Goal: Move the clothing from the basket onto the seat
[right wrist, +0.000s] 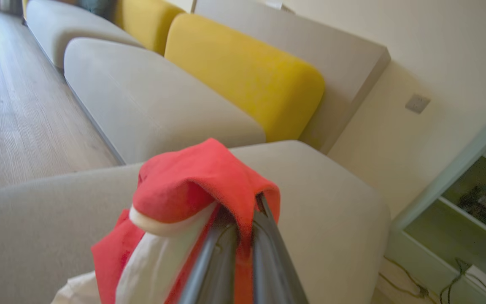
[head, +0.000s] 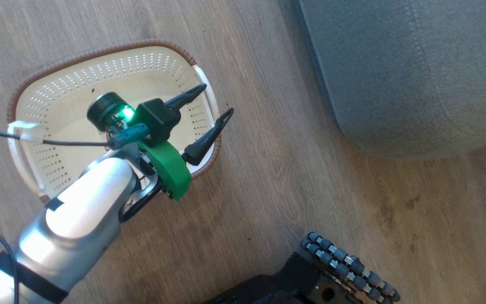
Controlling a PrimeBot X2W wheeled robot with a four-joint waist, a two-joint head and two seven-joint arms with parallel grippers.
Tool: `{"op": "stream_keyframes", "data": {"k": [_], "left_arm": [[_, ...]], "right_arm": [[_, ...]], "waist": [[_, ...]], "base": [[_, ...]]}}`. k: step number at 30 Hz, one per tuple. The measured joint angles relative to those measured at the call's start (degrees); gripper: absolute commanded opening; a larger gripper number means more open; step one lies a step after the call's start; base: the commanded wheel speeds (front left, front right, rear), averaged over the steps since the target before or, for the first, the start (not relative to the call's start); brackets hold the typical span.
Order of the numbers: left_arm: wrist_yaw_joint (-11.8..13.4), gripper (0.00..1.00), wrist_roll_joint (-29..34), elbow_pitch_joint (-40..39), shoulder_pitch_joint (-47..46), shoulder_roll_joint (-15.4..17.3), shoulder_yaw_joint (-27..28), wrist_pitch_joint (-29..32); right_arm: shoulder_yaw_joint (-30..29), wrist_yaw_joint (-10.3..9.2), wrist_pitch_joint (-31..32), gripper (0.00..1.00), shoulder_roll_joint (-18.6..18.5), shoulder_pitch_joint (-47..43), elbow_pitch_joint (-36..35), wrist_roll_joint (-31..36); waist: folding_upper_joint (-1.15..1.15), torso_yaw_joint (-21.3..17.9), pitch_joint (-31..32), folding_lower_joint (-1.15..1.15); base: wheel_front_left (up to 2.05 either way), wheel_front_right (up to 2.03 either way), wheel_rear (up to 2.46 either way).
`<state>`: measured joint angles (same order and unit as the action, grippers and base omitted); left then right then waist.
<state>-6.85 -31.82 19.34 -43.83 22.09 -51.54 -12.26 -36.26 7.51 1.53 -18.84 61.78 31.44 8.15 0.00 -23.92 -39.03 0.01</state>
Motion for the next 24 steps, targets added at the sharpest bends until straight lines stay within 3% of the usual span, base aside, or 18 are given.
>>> {"op": "stream_keyframes", "data": {"k": [3,4,5,6,7,8,16,24], "left_arm": [[0.02,1.00,-0.55,0.01,-0.01,0.10,0.45,-0.42],[0.03,1.00,-0.55,0.01,-0.01,0.11,0.54,-0.42],[0.03,1.00,-0.55,0.02,-0.01,0.11,0.66,-0.43],[0.03,1.00,-0.55,0.02,-0.01,0.11,0.66,-0.43],[0.03,1.00,-0.56,0.10,-0.01,0.11,0.74,-0.48],[0.03,1.00,-0.57,0.18,-0.01,0.07,0.76,-0.56],[0.03,1.00,-1.54,2.15,0.15,-1.93,1.44,-1.70],[-0.02,1.00,-1.82,4.13,1.79,-4.74,3.67,-2.04]], "right_arm": [[-1.02,0.00,-0.01,0.00,1.23,-5.07,3.57,-1.12],[-0.94,0.00,-0.05,0.09,1.32,-6.48,4.64,-1.34],[-0.78,0.00,-0.69,0.37,1.48,-7.45,5.35,-2.16],[-0.78,0.00,-0.69,0.37,1.48,-7.45,5.35,-2.16],[-0.09,0.00,-1.78,0.91,1.52,-8.25,5.93,-2.85],[0.93,0.00,-2.65,1.00,1.52,-8.87,6.37,-3.41],[10.21,0.00,-7.50,1.00,0.47,-16.02,8.06,-9.69],[13.67,0.00,-10.25,1.00,-0.64,-26.12,3.57,-13.23]], "waist": [[0.00,0.65,0.26,-0.01],[0.00,0.83,0.44,-0.01],[0.00,0.99,0.61,-0.01],[0.00,0.99,0.61,-0.01],[0.00,1.14,0.84,-0.01],[0.00,1.29,1.12,-0.01],[0.00,3.20,4.42,-0.02],[0.00,5.87,8.69,-0.02]], "base": [[0.00,0.00,0.00],[0.00,0.00,0.00],[0.00,0.00,0.00],[0.00,0.00,0.00],[0.00,0.00,0.00],[0.00,0.00,0.00],[0.00,0.00,0.00],[0.00,0.00,0.00]]}}
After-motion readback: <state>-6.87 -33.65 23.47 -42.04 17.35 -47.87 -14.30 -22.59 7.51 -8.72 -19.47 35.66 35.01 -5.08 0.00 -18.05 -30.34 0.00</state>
